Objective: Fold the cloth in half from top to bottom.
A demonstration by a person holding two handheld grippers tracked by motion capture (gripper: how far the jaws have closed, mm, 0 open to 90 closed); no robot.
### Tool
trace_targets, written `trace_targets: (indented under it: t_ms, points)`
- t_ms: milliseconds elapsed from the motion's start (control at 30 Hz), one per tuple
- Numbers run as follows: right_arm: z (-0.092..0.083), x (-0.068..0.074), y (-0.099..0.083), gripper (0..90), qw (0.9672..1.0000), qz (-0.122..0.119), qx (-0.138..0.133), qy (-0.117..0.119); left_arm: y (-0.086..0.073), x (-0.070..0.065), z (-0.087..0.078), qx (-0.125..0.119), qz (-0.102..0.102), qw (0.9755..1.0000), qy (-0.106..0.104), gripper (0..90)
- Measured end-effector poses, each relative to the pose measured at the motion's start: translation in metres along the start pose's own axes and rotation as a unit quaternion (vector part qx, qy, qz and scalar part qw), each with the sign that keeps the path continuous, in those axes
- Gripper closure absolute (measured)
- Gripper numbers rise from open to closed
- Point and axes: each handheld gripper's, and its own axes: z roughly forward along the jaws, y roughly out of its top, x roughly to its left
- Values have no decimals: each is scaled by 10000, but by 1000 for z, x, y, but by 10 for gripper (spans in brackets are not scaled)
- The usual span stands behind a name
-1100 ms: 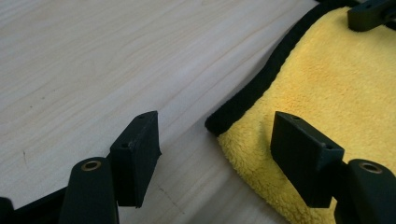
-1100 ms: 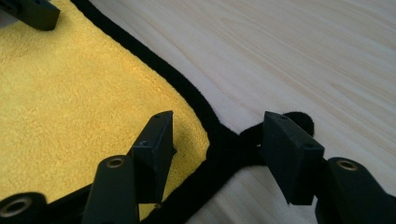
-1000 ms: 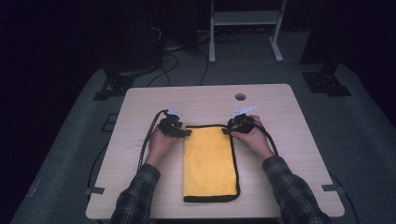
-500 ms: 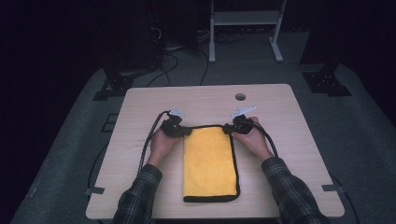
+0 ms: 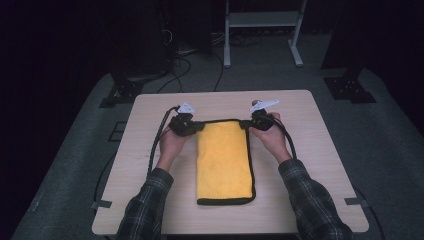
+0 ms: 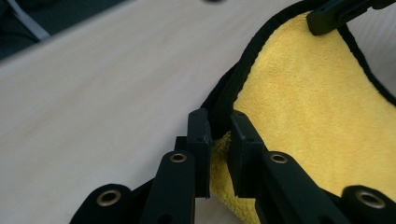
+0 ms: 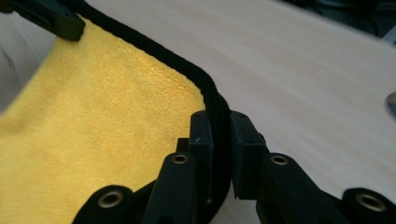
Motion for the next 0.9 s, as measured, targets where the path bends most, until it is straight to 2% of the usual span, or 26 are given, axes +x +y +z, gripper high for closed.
trace_targets:
  t_ms: [67,167,300,467,600,733,900]
  points:
    - [-6,0,8,798,9999,-40,-107,13,5,0,-5,-45,19,10000,-3,799]
    - [-12,2,9,798,9998,-77,-186,72,3,-3,-9,-97,7,9999,-92,799]
    - [-18,7,-2,797,9992,-4,-276,287,-5,-9,-13,-55,31,9996,-260,799]
    - [-26,14,-18,797,9979,29,-355,545,-14,-20,-23,-124,70,9989,-456,799]
    - [-31,21,-28,797,9975,-41,-319,626,-20,-30,-28,-91,157,9982,-572,799]
    - [-36,29,-38,796,9970,-89,-301,710,-29,-38,-33,-116,112,9973,-711,799]
    - [-42,39,-49,796,9964,-121,-331,773,-38,-48,-42,6,104,9966,-821,799]
